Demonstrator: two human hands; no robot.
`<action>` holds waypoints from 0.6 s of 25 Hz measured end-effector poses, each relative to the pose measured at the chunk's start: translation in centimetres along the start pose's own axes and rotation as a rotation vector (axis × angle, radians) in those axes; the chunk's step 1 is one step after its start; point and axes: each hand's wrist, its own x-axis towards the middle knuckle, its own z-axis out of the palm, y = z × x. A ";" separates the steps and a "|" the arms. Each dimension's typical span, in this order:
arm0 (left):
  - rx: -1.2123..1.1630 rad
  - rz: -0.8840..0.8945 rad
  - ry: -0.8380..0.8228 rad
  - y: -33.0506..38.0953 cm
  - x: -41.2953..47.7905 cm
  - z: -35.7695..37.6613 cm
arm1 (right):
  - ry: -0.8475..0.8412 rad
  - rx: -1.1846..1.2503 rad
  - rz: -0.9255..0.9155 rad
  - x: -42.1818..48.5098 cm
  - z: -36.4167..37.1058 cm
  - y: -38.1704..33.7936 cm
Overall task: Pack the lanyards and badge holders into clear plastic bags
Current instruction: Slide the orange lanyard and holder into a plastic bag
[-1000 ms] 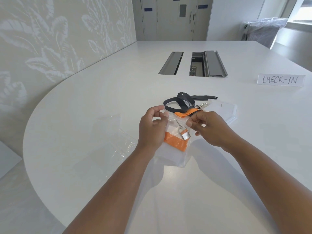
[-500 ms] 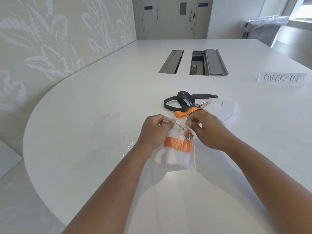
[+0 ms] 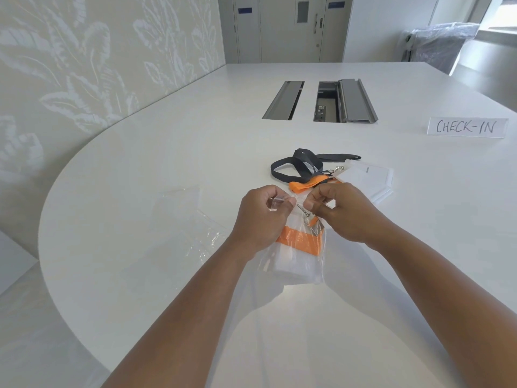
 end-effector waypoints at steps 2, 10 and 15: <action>-0.020 -0.006 -0.014 0.1 -0.1 0.1 | 0.004 -0.021 0.014 -0.1 0.1 -0.2; -0.171 -0.152 -0.059 0.4 -0.1 -0.1 | -0.008 -0.098 -0.039 -0.3 0.8 -0.7; -0.215 -0.235 -0.135 0.0 0.2 -0.3 | -0.015 -0.088 -0.037 -0.5 0.7 -1.0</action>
